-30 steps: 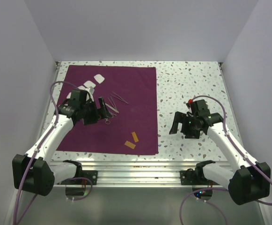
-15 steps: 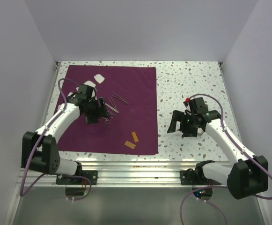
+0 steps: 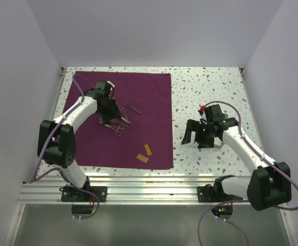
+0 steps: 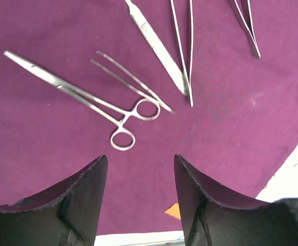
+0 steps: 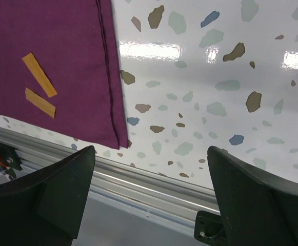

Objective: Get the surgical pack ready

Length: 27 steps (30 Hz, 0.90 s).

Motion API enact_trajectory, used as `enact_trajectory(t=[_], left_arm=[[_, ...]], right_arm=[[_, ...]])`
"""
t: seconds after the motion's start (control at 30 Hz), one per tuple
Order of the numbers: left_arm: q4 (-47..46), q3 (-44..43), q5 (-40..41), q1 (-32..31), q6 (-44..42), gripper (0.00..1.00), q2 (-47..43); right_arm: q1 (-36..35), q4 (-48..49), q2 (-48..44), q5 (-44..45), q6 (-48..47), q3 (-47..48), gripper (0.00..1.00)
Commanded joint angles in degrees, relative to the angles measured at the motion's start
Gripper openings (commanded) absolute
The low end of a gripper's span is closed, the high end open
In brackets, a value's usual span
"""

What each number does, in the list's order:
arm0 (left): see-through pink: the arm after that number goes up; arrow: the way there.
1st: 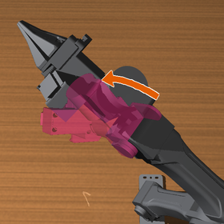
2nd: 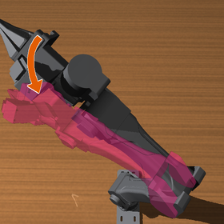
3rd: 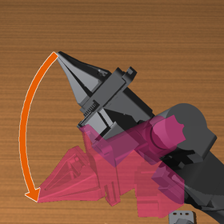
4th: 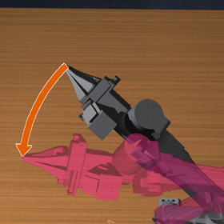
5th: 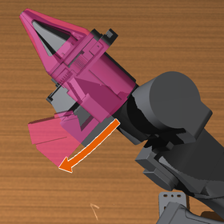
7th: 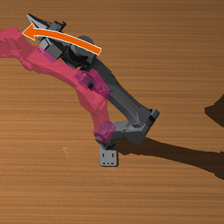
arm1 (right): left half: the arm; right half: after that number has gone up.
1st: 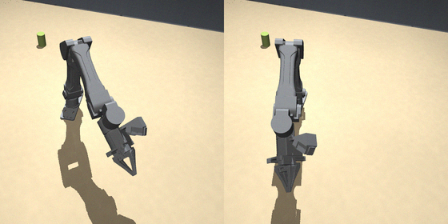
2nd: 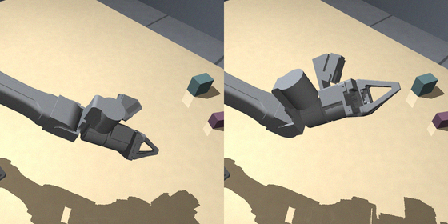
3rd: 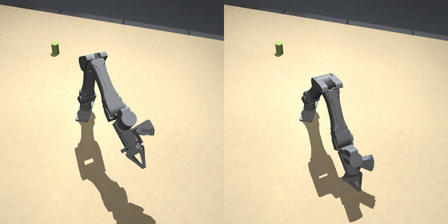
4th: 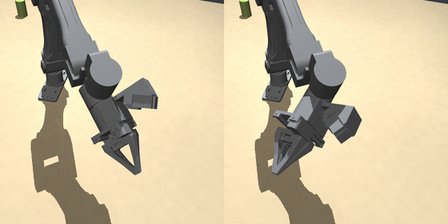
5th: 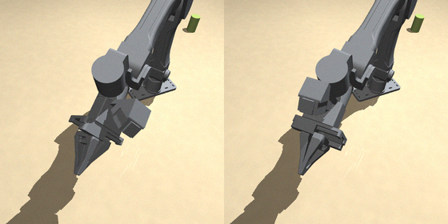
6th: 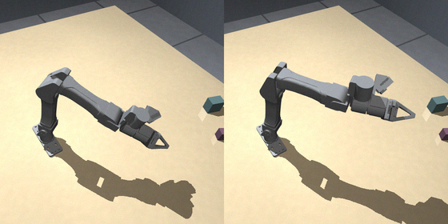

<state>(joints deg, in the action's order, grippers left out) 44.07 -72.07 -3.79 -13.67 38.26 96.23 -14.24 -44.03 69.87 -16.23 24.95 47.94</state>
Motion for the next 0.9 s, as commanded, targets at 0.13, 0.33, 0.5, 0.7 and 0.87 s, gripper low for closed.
enact_trajectory(t=[0.13, 0.33, 0.5, 0.7, 0.87], left_arm=[[6.1, -12.3, 9.9, -5.0, 10.1, 0.56, 10.0], [9.2, -20.6, 13.7, -6.6, 14.2, 0.56, 19.0], [12.1, -26.7, 17.6, -6.9, 15.4, 0.52, 23.3], [11.8, -29.6, 17.4, -7.0, 15.4, 0.45, 26.9], [11.6, -29.7, 18.0, -7.0, 15.1, 0.44, 28.2]], right_arm=[[-0.3, 2.0, 1.2, -1.9, -1.0, 1.9, 0.94], [-0.3, 1.9, 0.9, -1.7, -1.0, 1.3, 0.95], [-0.2, 1.4, 0.1, -1.2, -1.1, 0.4, 0.95], [-0.3, 1.0, -0.1, -0.9, -1.4, -0.5, 0.95], [-0.3, 0.7, -0.4, -0.7, -1.4, -0.7, 0.95]])
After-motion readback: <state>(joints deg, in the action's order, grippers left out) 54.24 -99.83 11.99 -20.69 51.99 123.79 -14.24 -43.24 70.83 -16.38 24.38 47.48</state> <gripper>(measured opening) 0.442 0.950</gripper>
